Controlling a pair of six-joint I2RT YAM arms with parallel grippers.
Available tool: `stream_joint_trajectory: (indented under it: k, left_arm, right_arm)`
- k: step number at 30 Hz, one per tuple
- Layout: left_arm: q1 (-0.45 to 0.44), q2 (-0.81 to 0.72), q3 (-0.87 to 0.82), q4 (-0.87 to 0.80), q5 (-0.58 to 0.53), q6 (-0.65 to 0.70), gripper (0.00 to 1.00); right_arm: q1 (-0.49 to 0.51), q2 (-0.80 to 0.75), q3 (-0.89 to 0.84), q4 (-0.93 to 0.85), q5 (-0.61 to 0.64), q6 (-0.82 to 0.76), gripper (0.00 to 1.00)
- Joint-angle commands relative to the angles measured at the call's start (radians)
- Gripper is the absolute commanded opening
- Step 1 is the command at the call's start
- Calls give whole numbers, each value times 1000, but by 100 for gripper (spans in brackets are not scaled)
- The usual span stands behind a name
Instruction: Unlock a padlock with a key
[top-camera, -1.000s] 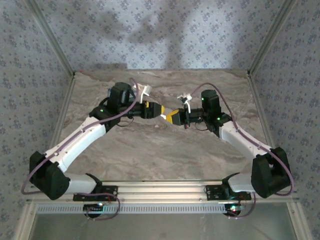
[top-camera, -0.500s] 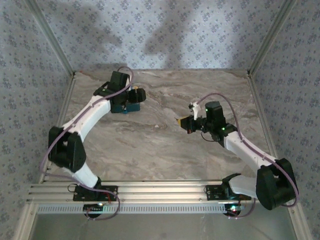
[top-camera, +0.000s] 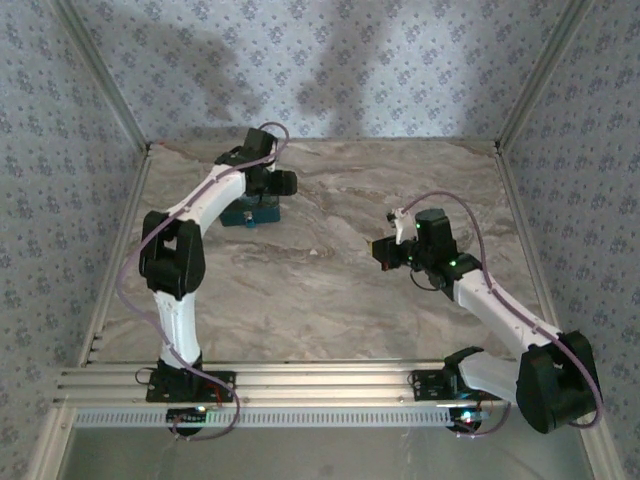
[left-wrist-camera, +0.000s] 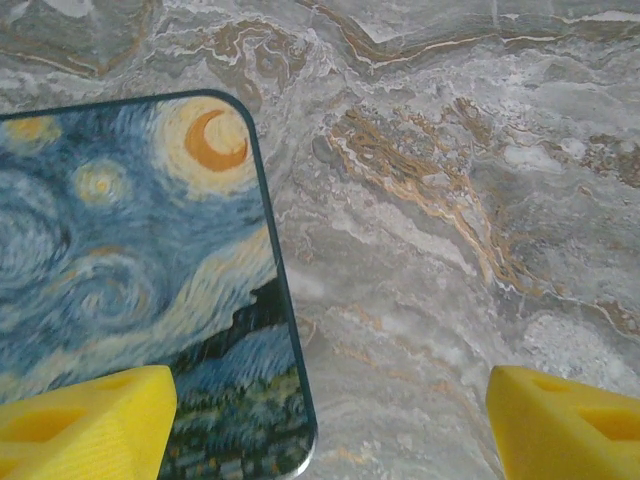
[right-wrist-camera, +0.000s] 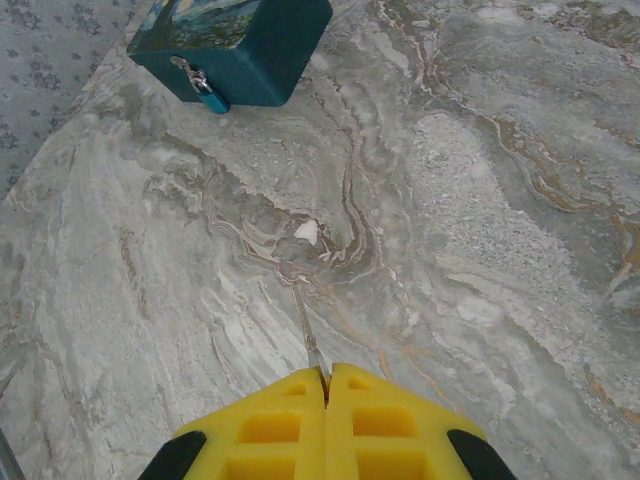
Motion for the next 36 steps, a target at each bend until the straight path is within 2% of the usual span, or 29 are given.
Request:
stream_joint_trajectory:
  k: [1,5,14,25,32,36]
  left_arm:
    - [0,59,73,-54,1,44,81]
    - [-4,107,99,-96,18,49,80]
    - [-60,103,-7,-92,0,43,80]
    - [-246,-26,-164,-44,-62,-19,80]
    - [-373,-39,-187,-18,-39,-97,79]
    - [-436,-23,-190,24,29,-147,80]
  right_arm:
    - [-11,-31,-12,-35,33,5,0]
    - [-34,-53,-27,-53,52,6,0]
    - [-122,-102,-45,-114,47,2,0]
    - [-218,-151,-76,-142,-9,8,0]
    - [-253,-177,-81,-174,-11,6,0]
    - [-284,-208,-74,-213,-4,6,0]
